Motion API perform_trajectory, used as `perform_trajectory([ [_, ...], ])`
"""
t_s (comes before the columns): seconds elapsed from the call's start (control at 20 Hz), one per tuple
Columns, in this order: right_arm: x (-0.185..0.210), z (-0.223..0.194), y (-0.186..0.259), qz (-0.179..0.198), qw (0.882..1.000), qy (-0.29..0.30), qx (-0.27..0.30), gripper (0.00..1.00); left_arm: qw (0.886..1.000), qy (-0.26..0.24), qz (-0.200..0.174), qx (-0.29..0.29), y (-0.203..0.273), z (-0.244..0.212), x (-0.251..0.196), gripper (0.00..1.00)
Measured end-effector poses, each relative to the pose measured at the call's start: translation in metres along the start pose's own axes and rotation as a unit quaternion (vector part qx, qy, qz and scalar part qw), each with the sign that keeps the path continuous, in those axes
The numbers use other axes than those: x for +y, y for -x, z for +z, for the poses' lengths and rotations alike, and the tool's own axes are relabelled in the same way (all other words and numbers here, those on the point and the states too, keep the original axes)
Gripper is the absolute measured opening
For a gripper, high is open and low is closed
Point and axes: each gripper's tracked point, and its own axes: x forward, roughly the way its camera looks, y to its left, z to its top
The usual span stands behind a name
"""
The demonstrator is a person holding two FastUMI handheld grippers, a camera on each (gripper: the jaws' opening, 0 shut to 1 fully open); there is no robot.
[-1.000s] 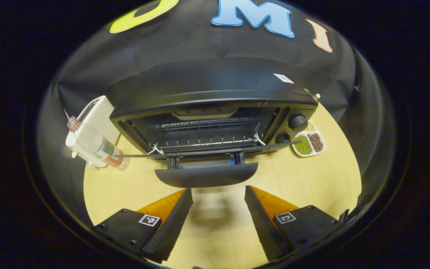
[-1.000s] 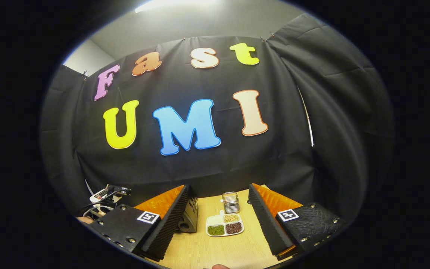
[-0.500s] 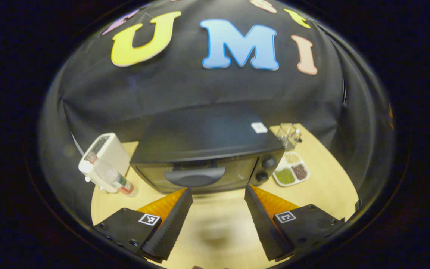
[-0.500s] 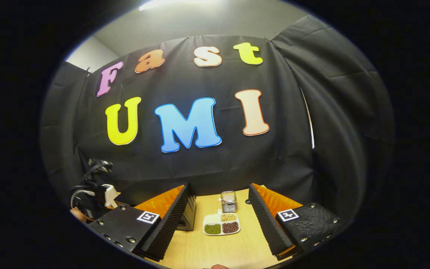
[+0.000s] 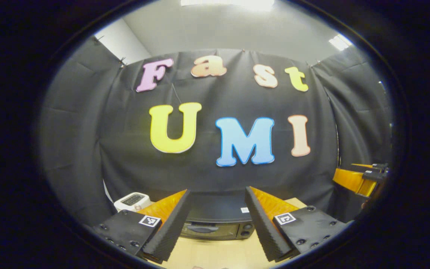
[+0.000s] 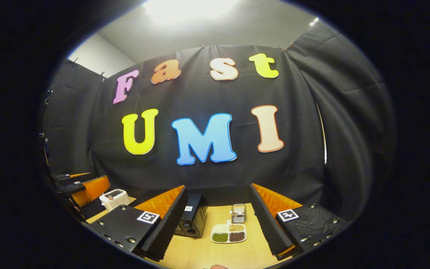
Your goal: Open the electric oven with the left hand, put the food in, and close the electric oven.
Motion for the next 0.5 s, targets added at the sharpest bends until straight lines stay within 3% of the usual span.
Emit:
perform_trajectory([
  [0.5, 0.022, 0.007, 0.015, -0.001, 1.0, -0.006, 0.001, 0.99, 1.0, -0.007, -0.025, -0.008, 0.024, 0.02, 0.005, 0.91],
])
